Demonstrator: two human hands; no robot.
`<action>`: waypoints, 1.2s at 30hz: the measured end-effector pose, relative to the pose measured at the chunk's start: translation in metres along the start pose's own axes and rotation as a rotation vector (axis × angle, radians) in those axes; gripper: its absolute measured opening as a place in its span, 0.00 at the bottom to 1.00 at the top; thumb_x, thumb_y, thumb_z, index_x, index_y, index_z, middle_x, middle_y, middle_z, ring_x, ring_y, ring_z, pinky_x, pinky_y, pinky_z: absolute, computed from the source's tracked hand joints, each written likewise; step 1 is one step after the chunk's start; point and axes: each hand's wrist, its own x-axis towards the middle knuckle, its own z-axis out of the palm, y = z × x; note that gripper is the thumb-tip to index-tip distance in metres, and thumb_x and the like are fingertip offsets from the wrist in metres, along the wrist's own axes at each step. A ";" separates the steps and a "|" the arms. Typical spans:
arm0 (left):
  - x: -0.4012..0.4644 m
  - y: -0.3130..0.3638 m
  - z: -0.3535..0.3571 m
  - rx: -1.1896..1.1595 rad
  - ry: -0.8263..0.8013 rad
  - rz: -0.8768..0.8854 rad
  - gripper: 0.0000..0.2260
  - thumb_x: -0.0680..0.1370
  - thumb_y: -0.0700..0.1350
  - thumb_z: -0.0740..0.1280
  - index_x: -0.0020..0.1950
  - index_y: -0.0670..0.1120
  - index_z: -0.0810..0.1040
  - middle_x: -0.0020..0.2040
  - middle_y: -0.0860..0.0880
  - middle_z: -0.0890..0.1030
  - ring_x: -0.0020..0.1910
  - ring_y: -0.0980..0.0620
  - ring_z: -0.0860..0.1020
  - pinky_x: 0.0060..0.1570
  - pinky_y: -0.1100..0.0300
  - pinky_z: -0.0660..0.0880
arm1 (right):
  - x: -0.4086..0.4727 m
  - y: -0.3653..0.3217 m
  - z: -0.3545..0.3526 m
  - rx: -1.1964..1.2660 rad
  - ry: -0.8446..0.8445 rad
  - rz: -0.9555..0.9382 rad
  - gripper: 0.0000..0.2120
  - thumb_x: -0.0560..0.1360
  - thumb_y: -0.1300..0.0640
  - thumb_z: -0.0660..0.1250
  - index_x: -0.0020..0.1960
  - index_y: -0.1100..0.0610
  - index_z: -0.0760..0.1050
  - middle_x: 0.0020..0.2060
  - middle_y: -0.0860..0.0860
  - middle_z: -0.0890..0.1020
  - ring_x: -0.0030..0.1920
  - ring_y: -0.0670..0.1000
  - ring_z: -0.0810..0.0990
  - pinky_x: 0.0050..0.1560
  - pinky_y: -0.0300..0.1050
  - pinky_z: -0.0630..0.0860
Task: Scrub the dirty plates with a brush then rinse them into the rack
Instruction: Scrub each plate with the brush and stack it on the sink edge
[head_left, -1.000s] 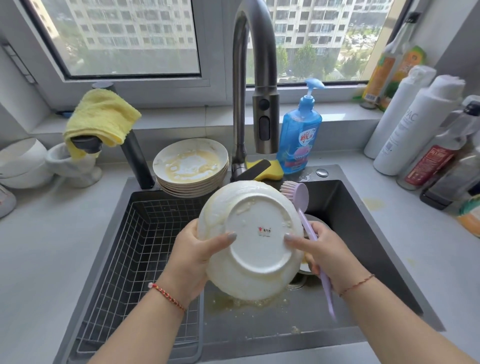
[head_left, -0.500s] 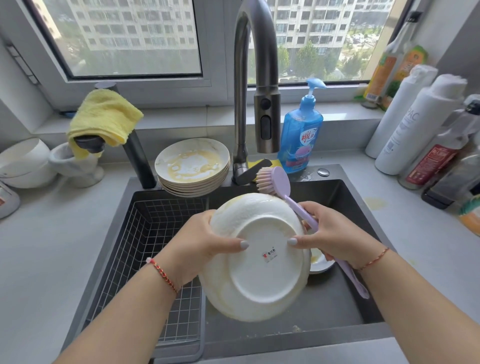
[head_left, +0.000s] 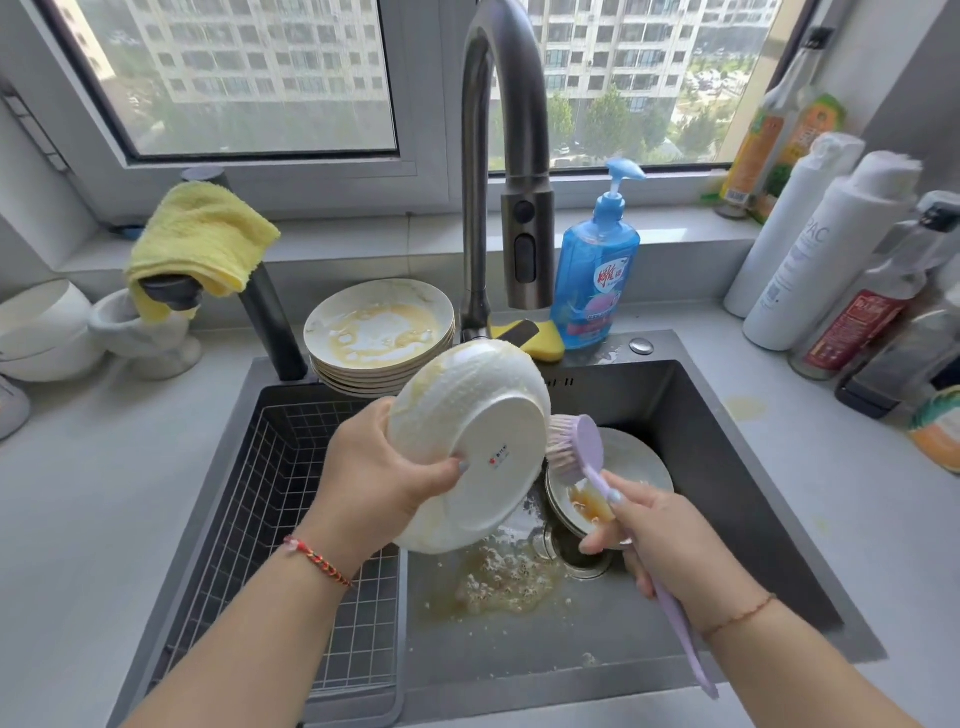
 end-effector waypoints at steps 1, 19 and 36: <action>0.000 0.001 0.001 0.026 -0.010 0.013 0.22 0.59 0.45 0.84 0.46 0.54 0.77 0.46 0.51 0.83 0.47 0.52 0.82 0.45 0.57 0.80 | -0.001 0.001 0.003 0.017 0.002 0.004 0.16 0.82 0.55 0.57 0.67 0.45 0.73 0.32 0.56 0.84 0.17 0.49 0.66 0.19 0.37 0.64; -0.008 -0.014 0.012 0.178 -0.105 -0.007 0.17 0.63 0.41 0.82 0.44 0.50 0.77 0.41 0.52 0.81 0.41 0.58 0.80 0.35 0.70 0.75 | -0.021 -0.042 0.007 -0.224 0.015 -0.133 0.19 0.81 0.57 0.56 0.64 0.37 0.73 0.26 0.52 0.67 0.20 0.46 0.61 0.19 0.36 0.63; -0.005 -0.031 0.004 -0.519 -0.132 -0.275 0.33 0.56 0.43 0.83 0.58 0.40 0.78 0.52 0.39 0.84 0.50 0.38 0.84 0.49 0.38 0.81 | -0.026 -0.028 0.004 -0.460 0.091 -0.297 0.21 0.81 0.55 0.57 0.66 0.32 0.65 0.23 0.34 0.74 0.23 0.41 0.71 0.27 0.35 0.69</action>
